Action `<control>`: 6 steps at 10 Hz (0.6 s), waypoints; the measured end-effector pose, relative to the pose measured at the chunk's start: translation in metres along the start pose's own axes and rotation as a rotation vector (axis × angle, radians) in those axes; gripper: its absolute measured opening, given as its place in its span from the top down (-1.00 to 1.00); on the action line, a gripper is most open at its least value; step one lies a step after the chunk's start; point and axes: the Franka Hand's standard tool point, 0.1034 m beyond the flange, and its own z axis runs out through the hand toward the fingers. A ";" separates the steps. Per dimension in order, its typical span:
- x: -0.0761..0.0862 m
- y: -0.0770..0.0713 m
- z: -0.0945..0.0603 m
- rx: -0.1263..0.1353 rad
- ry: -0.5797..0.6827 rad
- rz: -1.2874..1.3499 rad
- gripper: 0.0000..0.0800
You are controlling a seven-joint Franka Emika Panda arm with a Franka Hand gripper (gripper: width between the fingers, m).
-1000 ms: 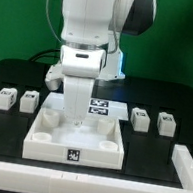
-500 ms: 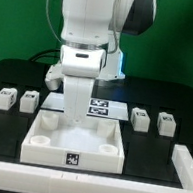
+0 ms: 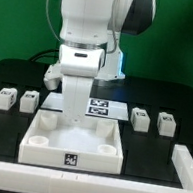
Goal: Assemble one leg
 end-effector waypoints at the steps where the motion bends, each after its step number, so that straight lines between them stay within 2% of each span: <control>1: 0.026 0.014 0.003 -0.034 0.016 -0.011 0.86; 2: 0.044 0.018 0.008 -0.031 0.030 -0.026 0.86; 4: 0.071 0.034 0.008 -0.046 0.048 0.038 0.86; 6: 0.090 0.037 0.010 -0.040 0.058 0.041 0.86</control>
Offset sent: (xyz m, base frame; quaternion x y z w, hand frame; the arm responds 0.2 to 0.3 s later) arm 0.0358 0.0562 -0.0034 -0.0250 0.0150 0.0488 0.9984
